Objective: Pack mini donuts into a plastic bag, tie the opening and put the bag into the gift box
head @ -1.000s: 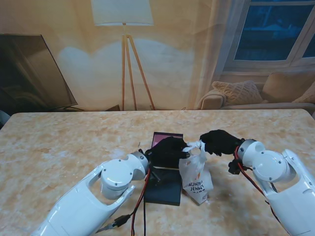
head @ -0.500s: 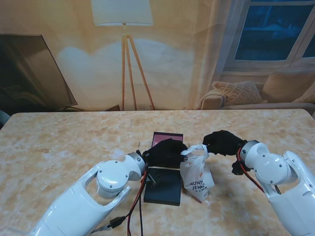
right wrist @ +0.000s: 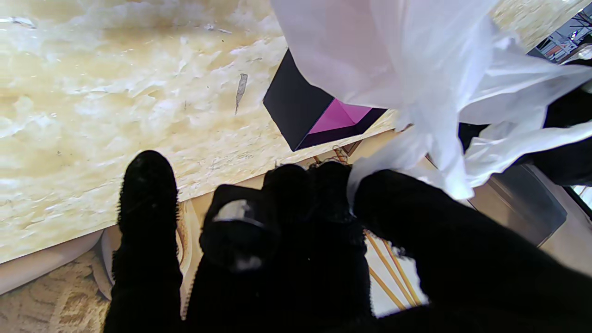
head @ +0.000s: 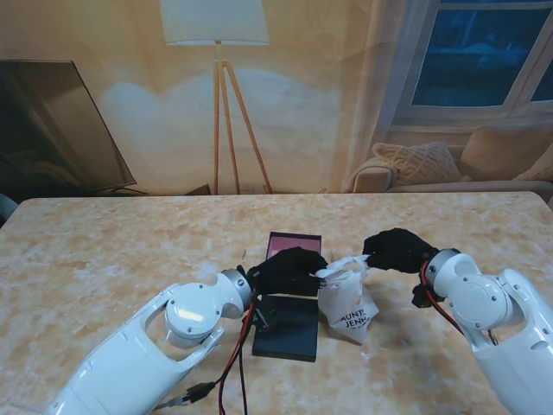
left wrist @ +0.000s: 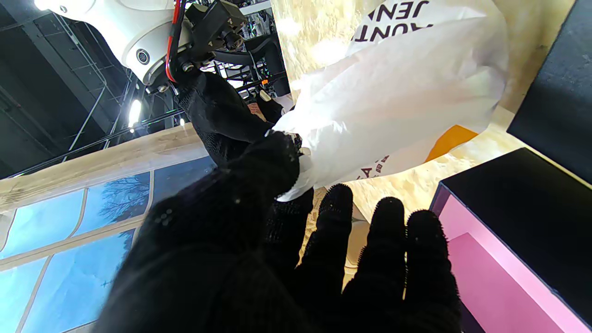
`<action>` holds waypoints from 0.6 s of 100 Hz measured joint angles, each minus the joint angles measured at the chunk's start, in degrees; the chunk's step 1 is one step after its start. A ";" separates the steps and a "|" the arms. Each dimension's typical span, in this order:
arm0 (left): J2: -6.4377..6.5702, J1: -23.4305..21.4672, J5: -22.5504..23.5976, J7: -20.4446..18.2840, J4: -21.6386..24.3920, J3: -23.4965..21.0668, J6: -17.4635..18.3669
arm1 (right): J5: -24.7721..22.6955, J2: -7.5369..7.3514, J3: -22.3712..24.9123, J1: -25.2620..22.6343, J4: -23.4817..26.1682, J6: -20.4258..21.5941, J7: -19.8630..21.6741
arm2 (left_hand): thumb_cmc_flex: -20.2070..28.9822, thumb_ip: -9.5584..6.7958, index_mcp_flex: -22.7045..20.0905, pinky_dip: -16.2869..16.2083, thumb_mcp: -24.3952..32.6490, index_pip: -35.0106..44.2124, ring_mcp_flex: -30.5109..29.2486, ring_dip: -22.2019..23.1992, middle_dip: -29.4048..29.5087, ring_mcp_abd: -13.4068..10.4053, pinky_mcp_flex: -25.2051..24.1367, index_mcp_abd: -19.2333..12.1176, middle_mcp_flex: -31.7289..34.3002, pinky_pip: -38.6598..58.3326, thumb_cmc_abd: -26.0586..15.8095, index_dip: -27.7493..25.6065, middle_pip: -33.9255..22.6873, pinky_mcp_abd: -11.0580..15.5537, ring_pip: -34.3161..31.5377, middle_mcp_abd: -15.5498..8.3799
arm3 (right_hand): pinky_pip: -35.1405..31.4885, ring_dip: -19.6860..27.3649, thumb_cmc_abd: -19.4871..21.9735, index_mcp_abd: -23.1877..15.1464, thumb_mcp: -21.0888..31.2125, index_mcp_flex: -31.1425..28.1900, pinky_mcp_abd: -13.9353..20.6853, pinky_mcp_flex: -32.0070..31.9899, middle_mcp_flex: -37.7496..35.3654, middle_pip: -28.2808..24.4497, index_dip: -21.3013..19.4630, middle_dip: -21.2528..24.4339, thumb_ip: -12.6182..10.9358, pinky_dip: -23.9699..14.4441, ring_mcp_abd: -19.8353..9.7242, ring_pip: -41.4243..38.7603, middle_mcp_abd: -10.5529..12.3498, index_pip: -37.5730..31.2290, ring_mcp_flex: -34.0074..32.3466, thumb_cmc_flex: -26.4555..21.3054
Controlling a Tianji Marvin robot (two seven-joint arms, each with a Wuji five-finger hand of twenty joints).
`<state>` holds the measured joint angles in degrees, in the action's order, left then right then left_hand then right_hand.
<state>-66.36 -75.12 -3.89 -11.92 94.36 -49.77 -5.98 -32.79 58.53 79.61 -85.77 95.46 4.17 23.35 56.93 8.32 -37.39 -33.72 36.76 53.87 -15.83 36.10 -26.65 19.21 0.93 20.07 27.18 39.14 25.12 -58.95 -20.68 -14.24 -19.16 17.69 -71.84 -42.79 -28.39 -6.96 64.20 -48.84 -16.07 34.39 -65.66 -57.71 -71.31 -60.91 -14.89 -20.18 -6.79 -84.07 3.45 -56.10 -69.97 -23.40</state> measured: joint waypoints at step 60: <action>0.92 -0.22 0.97 -2.37 -0.07 -0.73 2.01 | -4.75 0.15 1.67 -1.38 -0.36 0.40 -1.15 | -0.41 0.01 -0.02 0.24 0.94 -1.58 -0.01 -0.02 0.03 0.00 0.00 -0.53 0.00 0.00 0.03 0.11 0.03 0.00 0.56 0.00 | -0.58 -0.02 0.51 -0.58 0.08 -0.65 0.00 0.12 -0.10 -0.73 -0.23 -0.07 -1.71 0.00 -0.08 -0.72 0.08 -1.00 -0.49 1.23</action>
<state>-65.44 -75.34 -2.92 -14.29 94.29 -50.50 -3.97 -37.53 58.68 81.29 -87.15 95.10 4.57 22.20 56.52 8.33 -37.41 -33.48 37.70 52.29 -15.84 36.09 -26.62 19.21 0.93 19.54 27.18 39.14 25.15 -58.84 -20.65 -14.24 -18.60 17.69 -72.42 -42.81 -27.88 -7.55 64.28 -49.49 -16.07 34.51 -65.75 -58.44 -71.53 -60.98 -16.60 -20.19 -6.87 -84.79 3.53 -57.10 -70.46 -22.18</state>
